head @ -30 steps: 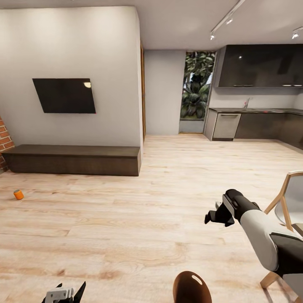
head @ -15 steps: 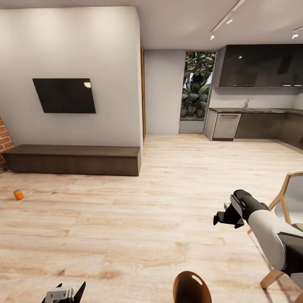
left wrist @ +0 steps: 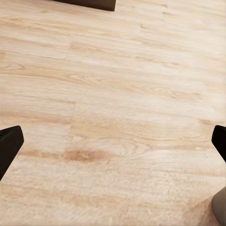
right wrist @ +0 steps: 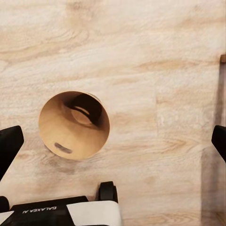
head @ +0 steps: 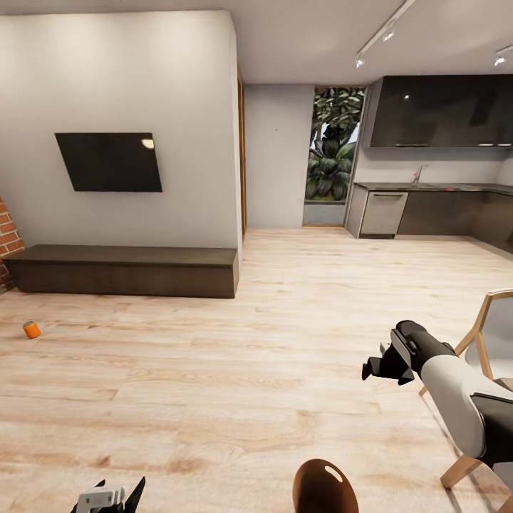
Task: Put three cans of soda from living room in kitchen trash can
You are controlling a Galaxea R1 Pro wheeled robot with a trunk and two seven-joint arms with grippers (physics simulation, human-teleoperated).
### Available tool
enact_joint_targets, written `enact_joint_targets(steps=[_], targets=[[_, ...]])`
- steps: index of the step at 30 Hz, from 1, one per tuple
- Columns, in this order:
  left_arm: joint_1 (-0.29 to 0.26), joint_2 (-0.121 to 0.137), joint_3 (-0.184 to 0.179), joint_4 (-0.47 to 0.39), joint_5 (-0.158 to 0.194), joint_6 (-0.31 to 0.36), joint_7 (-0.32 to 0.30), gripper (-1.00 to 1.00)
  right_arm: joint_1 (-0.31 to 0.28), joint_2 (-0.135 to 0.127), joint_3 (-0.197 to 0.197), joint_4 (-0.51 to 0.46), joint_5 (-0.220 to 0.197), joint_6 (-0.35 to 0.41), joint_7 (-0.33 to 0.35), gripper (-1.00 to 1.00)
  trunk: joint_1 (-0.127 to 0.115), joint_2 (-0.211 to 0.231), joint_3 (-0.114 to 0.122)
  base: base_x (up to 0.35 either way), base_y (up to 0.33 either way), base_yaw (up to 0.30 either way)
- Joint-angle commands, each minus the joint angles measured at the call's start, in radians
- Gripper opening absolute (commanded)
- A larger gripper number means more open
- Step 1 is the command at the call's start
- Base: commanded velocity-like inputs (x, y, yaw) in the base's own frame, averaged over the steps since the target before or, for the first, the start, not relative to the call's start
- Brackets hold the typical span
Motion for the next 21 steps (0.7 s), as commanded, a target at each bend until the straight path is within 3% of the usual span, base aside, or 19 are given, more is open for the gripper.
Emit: enact_joint_targets(steps=[1, 4, 21], targets=[[0.000, 0.000, 0.000, 0.000, 0.000, 0.000, 0.000, 1.00, 0.000, 0.000, 0.000, 0.000, 0.000, 0.000, 0.000, 1.00, 0.000, 0.000, 0.000, 0.000, 0.000, 0.000], [0.000, -0.001, 0.000, 0.000, 0.000, 0.002, 0.001, 1.00, 0.000, 0.001, 0.001, -0.001, 0.001, 0.000, -0.001, 1.00, 0.000, 0.000, 0.000, 0.000, 0.000, 0.000], [-0.003, -0.001, -0.002, 0.000, -0.001, 0.009, 0.002, 1.00, 0.000, 0.002, 0.002, -0.004, 0.002, -0.001, -0.010, 1.00, 0.065, -0.119, -0.053, 0.000, 0.000, 0.000]])
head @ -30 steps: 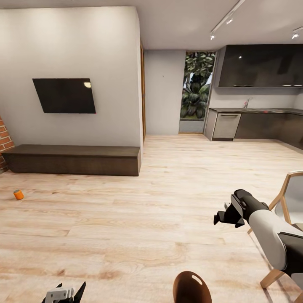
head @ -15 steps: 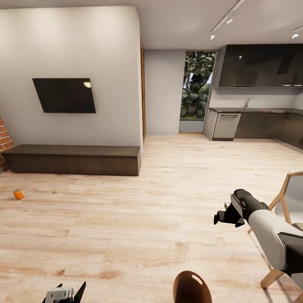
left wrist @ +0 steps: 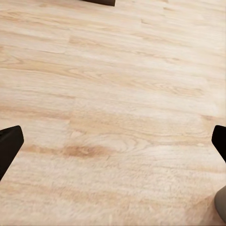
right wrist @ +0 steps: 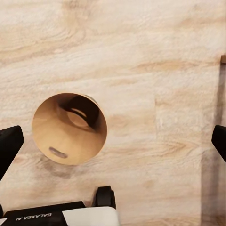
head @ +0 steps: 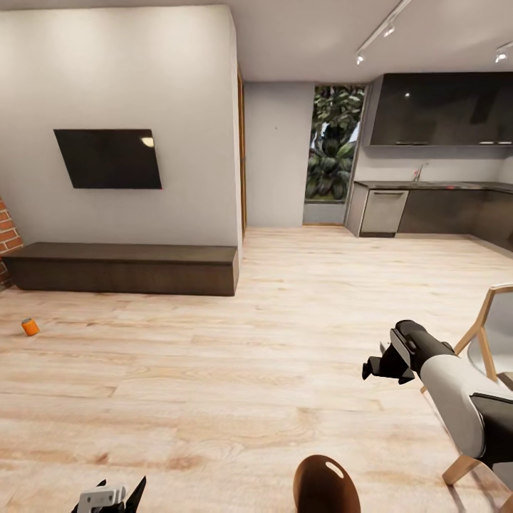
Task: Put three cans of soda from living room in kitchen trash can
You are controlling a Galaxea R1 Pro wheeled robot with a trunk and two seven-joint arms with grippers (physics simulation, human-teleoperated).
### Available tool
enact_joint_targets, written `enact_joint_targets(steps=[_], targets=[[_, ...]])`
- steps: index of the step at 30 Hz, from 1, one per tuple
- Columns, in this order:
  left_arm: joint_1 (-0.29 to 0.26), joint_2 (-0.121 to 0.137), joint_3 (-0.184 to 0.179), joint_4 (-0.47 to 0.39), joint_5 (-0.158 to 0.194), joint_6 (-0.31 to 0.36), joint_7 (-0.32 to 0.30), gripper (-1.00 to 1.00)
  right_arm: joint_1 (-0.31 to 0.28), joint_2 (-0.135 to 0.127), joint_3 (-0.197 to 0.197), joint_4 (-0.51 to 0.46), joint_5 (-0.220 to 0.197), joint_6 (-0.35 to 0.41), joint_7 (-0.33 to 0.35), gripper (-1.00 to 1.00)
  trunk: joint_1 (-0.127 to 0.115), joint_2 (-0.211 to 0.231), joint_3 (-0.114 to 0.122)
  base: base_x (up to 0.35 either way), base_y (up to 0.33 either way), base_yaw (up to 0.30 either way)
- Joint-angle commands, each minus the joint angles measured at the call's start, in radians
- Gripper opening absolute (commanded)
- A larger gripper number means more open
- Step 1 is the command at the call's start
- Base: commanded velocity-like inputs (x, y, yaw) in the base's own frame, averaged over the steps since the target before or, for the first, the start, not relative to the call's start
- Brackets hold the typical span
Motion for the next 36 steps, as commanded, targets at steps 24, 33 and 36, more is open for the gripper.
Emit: enact_joint_targets(steps=[24, 33, 36], targets=[[0.000, 0.001, -0.004, 0.002, -0.002, 0.003, 0.000, 1.00, 0.000, -0.002, 0.003, 0.001, 0.004, 0.003, -0.029, 1.00, 0.092, -0.168, -0.075, 0.000, 0.000, 0.000], [0.000, 0.002, -0.004, 0.007, -0.002, 0.003, 0.000, 1.00, 0.000, 0.000, 0.005, 0.003, 0.004, 0.003, -0.040, 1.00, 0.127, -0.231, -0.103, 0.000, 0.000, 0.000], [0.000, 0.002, -0.004, 0.011, -0.002, 0.002, 0.000, 1.00, 0.000, 0.002, 0.007, 0.008, 0.004, 0.002, -0.042, 1.00, 0.138, -0.252, -0.113, 0.000, 0.000, 0.000]])
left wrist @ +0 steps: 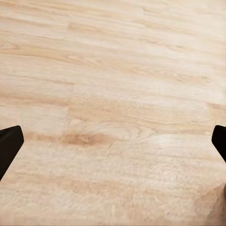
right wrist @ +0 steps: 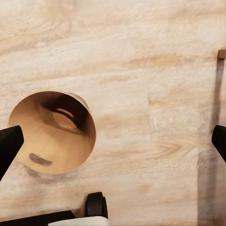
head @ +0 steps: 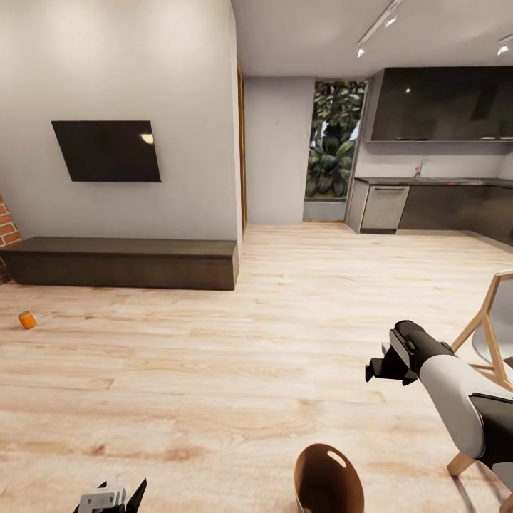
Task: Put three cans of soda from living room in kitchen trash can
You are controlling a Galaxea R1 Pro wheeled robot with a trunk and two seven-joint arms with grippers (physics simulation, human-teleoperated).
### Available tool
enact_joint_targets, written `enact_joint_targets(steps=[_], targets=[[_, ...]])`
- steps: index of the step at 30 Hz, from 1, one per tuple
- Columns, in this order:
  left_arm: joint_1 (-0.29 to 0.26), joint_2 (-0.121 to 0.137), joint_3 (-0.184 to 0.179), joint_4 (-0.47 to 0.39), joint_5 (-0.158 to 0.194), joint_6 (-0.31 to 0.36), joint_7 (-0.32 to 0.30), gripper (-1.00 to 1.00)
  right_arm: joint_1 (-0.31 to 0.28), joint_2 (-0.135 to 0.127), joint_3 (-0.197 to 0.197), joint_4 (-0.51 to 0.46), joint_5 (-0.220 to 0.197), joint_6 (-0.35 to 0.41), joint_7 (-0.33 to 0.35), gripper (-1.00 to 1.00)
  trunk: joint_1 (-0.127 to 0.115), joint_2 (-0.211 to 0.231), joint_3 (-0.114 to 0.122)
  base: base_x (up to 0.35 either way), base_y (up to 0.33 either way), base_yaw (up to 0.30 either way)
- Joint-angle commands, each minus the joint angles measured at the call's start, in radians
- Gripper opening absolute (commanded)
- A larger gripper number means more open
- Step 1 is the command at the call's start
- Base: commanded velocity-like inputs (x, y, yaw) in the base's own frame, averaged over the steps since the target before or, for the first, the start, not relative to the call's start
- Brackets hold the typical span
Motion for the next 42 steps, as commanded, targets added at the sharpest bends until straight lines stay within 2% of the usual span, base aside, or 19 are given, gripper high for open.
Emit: enact_joint_targets(steps=[1, 27, 38, 42], targets=[[0.000, 0.000, 0.000, 0.000, 0.000, 0.000, 0.000, 1.00, 0.000, 0.000, 0.000, 0.000, 0.000, 0.000, 0.000, 1.00, 0.004, -0.007, -0.003, 0.000, 0.000, 0.000], [-0.002, -0.001, -0.001, 0.021, 0.000, 0.000, 0.000, 1.00, 0.000, 0.011, 0.003, 0.014, 0.000, -0.013, -0.003, 1.00, 0.104, -0.189, -0.085, 0.000, 0.000, 0.000], [-0.002, -0.001, -0.002, 0.021, 0.000, 0.000, 0.000, 1.00, 0.000, 0.021, 0.043, 0.015, 0.000, -0.014, -0.004, 1.00, 0.146, -0.266, -0.119, 0.000, 0.000, 0.000], [-0.002, -0.001, -0.002, 0.021, 0.000, 0.000, 0.000, 1.00, 0.000, 0.021, 0.046, 0.017, -0.001, -0.014, -0.004, 1.00, 0.161, -0.294, -0.132, 0.000, 0.000, 0.000]])
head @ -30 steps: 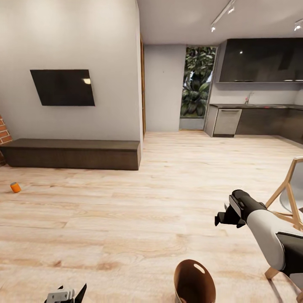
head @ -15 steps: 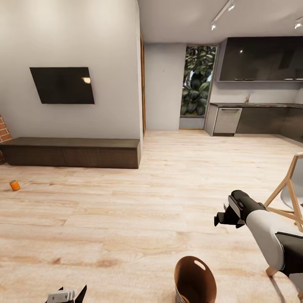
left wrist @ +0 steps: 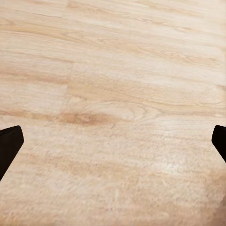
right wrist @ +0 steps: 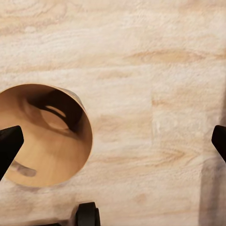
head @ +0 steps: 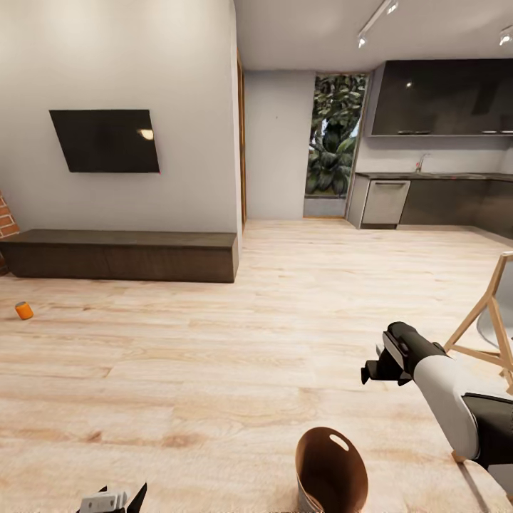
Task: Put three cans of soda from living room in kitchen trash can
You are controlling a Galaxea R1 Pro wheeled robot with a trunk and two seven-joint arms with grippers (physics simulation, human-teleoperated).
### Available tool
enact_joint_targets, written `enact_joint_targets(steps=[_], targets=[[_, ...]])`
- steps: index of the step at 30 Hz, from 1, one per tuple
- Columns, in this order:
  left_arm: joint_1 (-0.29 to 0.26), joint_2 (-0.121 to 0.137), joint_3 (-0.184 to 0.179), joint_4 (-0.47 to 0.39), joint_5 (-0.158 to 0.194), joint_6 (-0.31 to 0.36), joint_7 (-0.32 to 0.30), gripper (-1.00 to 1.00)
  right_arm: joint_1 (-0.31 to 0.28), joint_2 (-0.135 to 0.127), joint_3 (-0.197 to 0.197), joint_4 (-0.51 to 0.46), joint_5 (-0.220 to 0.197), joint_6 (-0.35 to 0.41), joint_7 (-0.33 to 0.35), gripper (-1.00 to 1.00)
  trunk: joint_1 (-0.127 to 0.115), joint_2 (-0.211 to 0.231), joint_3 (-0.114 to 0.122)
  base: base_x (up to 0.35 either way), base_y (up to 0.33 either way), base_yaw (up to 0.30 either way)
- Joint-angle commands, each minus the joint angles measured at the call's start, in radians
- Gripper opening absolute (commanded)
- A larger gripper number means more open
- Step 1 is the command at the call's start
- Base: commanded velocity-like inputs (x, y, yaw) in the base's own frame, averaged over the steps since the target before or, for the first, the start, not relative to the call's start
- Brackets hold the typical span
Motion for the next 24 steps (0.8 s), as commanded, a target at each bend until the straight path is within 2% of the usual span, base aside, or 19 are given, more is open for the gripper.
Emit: enact_joint_targets(steps=[1, 10, 24], targets=[[0.000, 0.000, 0.000, 0.000, 0.000, 0.000, 0.000, 1.00, 0.000, 0.000, 0.000, 0.001, 0.000, 0.000, 0.000, 1.00, 0.004, -0.007, -0.003, 0.000, 0.000, 0.000], [0.000, 0.000, 0.000, 0.002, 0.000, 0.000, 0.000, 1.00, 0.000, 0.001, 0.001, 0.008, 0.000, -0.001, 0.000, 1.00, 0.038, -0.070, -0.031, 0.000, 0.000, 0.000], [0.000, 0.001, 0.000, 0.003, 0.000, 0.000, 0.000, 1.00, 0.000, 0.020, 0.000, 0.010, 0.000, -0.001, 0.000, 1.00, 0.092, -0.168, -0.075, 0.000, 0.000, 0.000]])
